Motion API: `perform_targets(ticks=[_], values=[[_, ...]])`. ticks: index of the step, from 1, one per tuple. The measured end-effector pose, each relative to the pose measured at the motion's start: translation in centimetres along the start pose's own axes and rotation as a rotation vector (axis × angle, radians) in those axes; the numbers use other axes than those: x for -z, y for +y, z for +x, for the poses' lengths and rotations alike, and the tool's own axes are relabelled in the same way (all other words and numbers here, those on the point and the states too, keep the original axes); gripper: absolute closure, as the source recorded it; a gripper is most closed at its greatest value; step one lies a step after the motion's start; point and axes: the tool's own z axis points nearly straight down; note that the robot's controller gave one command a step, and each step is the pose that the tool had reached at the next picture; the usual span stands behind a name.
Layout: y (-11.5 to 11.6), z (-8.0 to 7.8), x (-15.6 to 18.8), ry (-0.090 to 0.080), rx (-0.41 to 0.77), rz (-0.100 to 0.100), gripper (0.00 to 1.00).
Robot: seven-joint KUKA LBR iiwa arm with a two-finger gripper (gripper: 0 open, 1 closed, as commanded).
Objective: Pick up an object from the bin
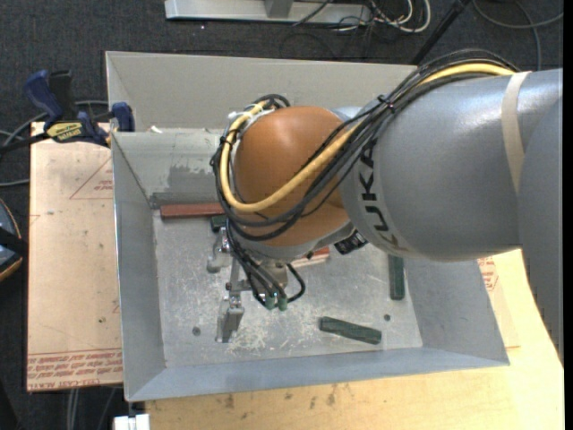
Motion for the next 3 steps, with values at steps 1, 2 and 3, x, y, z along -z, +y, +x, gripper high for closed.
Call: perform_targets(ticks=[1,2,3], values=[[-0.1,-0.2,0.4,-0.008,-0.004,-0.001,0.00],[-2.9,-0.1,-4.7,-0.010,0.149,-0.001,0.00],[-6.0,-3.3,-5.5,-0.009,0.011,-0.002,0.00]])
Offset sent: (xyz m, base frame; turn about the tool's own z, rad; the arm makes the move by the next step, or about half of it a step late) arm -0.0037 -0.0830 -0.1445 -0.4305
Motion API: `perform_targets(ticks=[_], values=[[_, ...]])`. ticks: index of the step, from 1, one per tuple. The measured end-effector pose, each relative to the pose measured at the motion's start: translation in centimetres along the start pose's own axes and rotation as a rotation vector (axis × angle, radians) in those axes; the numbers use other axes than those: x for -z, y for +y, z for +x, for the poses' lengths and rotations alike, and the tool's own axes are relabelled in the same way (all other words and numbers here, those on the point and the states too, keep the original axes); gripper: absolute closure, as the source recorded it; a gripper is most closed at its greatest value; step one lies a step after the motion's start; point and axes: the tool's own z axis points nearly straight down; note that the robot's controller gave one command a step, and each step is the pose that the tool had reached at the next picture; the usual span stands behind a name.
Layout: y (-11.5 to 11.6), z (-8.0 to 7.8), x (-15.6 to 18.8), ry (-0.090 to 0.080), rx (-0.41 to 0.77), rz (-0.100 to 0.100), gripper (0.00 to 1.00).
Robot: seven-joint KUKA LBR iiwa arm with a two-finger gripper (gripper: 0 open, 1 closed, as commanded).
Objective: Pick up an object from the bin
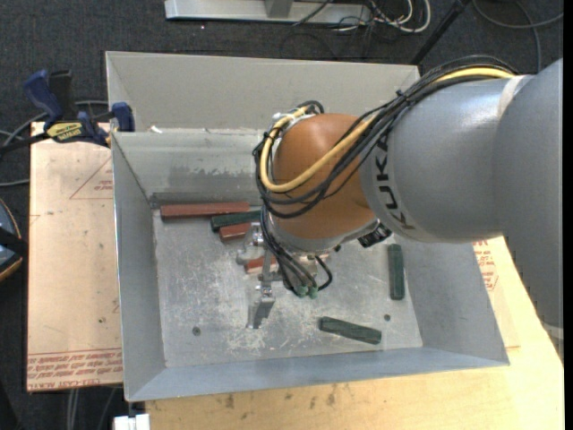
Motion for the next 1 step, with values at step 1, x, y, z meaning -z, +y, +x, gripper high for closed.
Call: perform_targets(ticks=[1], values=[[-1.15,-2.04,-0.62,-0.001,-0.128,0.000,0.00]])
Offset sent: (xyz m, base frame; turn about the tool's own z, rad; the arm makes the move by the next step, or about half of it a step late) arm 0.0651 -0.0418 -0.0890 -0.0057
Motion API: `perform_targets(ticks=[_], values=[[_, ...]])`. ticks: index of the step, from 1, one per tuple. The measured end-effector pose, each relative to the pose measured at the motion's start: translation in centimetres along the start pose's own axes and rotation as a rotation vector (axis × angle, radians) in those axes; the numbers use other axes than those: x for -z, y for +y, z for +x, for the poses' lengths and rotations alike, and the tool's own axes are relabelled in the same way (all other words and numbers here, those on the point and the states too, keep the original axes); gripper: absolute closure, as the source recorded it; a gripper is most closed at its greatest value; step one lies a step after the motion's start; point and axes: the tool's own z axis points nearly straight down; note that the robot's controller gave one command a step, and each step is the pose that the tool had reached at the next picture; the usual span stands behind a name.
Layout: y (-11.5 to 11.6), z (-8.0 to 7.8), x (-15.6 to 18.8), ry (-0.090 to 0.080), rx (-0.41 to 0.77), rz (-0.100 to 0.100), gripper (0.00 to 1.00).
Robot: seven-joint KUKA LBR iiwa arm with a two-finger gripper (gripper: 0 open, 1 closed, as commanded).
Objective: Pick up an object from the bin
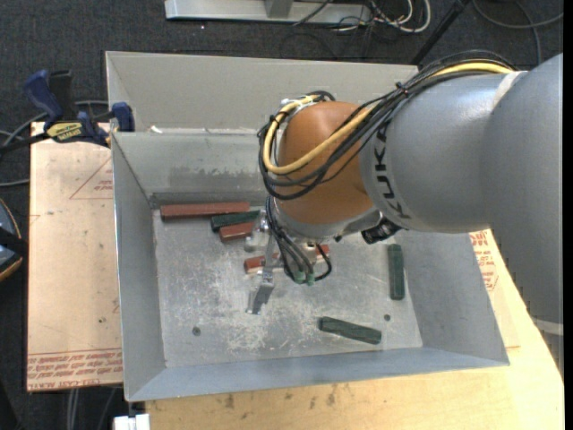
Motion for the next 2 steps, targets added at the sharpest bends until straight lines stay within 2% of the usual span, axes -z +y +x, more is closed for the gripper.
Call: perform_targets(ticks=[1,2], values=[[-1.3,-2.6,-4.1,-0.001,0.293,0.000,0.00],[-5.0,-6.3,-7.5,-0.005,0.061,-0.008,1.00]])
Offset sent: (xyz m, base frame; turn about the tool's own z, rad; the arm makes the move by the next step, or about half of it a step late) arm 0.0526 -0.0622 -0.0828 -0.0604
